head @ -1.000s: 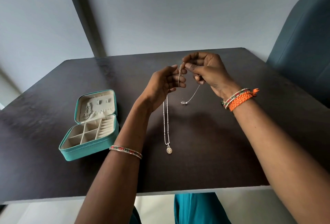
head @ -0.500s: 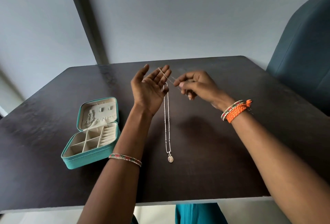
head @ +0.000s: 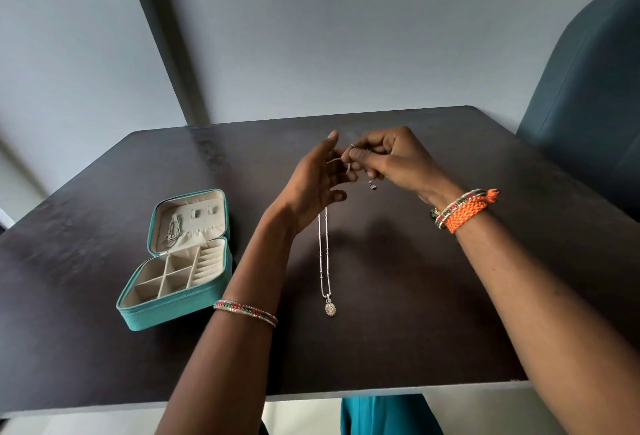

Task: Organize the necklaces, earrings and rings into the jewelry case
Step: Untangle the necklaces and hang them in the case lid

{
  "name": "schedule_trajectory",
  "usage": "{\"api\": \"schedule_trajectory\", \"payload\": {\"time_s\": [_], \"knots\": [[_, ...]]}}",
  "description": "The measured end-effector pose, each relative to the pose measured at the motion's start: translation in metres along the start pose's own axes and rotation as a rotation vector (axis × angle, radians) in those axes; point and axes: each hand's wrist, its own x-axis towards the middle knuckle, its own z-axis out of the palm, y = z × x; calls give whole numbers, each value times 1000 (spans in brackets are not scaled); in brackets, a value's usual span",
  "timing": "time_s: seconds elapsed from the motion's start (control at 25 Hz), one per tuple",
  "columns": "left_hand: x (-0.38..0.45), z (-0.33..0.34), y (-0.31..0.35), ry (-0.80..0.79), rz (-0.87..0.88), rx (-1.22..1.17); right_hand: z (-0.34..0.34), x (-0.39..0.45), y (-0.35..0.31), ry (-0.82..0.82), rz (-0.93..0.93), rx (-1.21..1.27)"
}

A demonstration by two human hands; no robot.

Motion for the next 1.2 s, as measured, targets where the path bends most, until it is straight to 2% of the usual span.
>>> {"api": "schedule_trajectory", "payload": {"time_s": [0.16,0.32,0.4,0.48,0.52,0.6,0.72,0.8,0.92,1.04,1.2], "knots": [[0,0,-1,1,-63,106,-6,4,6,167,9,36],[-2,3,2,-4,11,-144,-7,6,13,290,70,156],[-1,0,3,75,73,-345,1,5,11,236,95,177],[1,-10,3,157,156,-557,10,3,7,104,47,183],[2,-14,3,189,196,-591,14,2,4,41,4,165],[3,-18,1,247,242,-464,19,0,1,-40,-70,61],[4,-14,-6,334,254,29,19,1,2,-98,-130,-100],[4,-11,-8,272,199,191,12,1,3,-98,-124,-123],[2,-10,-5,108,110,87,-1,1,0,-19,-92,-41],[-1,-6,-3,4,115,-25,-4,1,-2,88,-72,43],[-1,-6,-3,7,122,-25,6,4,1,206,-87,56]]}}
